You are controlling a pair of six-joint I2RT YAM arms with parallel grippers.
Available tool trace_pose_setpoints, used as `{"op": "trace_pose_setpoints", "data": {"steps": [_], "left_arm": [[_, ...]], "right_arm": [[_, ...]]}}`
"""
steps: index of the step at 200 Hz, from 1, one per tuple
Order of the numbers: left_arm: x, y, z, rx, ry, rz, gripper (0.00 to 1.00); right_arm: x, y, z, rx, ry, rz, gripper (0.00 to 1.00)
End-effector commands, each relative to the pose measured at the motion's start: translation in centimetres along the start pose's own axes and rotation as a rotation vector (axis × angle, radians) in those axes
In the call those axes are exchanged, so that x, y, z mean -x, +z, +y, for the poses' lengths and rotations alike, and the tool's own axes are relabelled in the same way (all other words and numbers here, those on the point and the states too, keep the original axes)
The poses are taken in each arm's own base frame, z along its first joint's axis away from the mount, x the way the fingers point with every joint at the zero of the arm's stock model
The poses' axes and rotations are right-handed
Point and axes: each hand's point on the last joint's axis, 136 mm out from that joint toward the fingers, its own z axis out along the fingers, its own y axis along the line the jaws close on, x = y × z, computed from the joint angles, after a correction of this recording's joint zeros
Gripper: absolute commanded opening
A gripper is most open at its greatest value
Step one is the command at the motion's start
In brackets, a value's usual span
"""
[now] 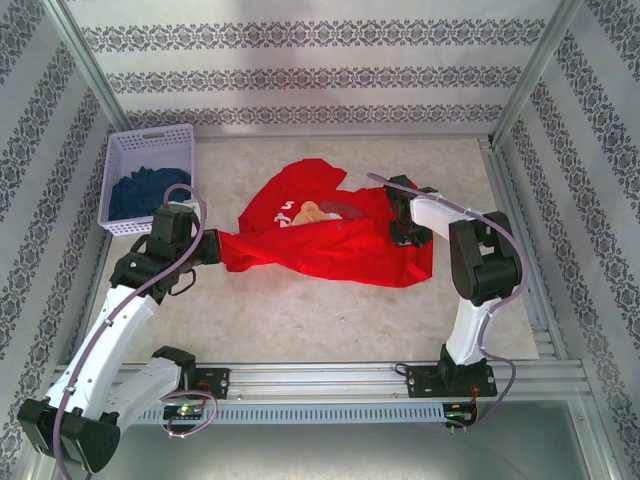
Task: Fold the inside-out t-shirt
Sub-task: Turn over the T-shirt at the center of the table.
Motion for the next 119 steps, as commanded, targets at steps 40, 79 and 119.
{"op": "trace_pose_setpoints", "data": {"steps": [40,79,119], "left_arm": [[1.2,-0.3,0.2,-0.001,-0.003,-0.033,0.00],[2.5,-1.2,1.1,0.040,-0.039,-0.070,0.00],[7.7,-3.3,3.6,0.112,-0.162,-0.232,0.00]], "right_arm": [[2.5,-2.0,-1.1,0.073,0.043,-0.085,0.05],[3.5,-8.3,-1.9,0.444,0.269,-0.281,0.00],[6.6,-17.8,-4.3,0.859,0.445,-0.625,0.00]]}}
